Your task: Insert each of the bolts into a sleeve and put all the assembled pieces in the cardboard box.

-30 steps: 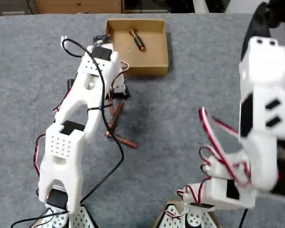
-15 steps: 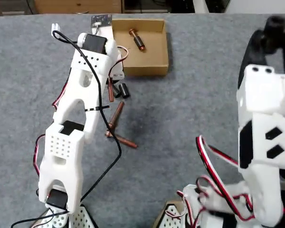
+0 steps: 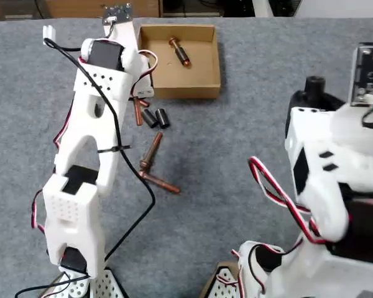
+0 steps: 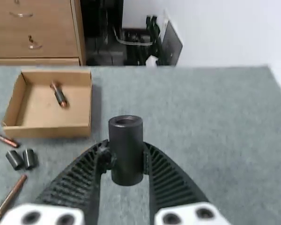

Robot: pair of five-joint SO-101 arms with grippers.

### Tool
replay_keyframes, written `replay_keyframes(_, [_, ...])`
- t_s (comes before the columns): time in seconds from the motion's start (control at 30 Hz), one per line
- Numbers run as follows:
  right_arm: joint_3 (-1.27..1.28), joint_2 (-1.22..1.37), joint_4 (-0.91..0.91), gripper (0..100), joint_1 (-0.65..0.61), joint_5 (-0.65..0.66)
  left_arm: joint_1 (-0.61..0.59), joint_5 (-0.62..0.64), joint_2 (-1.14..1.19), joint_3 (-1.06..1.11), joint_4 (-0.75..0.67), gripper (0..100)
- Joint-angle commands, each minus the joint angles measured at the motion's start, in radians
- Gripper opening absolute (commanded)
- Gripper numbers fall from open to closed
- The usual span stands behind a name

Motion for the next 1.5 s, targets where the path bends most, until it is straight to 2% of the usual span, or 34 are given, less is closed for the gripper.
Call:
replay_keyframes(0.0, [0.134,-0.053,-0.091,0.2,0.010,-0.003,-0.012,-0.008,-0.120,0.021,0.011,2])
replay_keyframes(0.33, [0.433,-0.124,-0.278,0.2,-0.002,-0.003,-0.012,-0.008,-0.223,0.084,0.011,2])
replay_keyframes(0.5, [0.504,-0.124,-0.301,0.2,-0.099,-0.009,-0.012,-0.008,-0.266,0.091,0.011,2])
replay_keyframes(0.73, [0.651,-0.125,-0.485,0.2,-0.219,-0.011,-0.012,-0.011,-0.387,0.186,0.011,2])
replay_keyframes(0.83, [0.716,-0.125,-0.543,0.2,-0.282,-0.011,-0.012,-0.052,-0.452,0.245,-0.005,2])
replay_keyframes(1.1, [0.880,-0.125,-0.712,0.2,-0.415,-0.011,-0.014,-0.084,-0.705,0.549,-0.161,2])
replay_keyframes(1.47, [1.079,-0.148,-0.859,0.2,-0.538,-0.011,-0.012,-0.084,-1.155,1.151,-0.532,2])
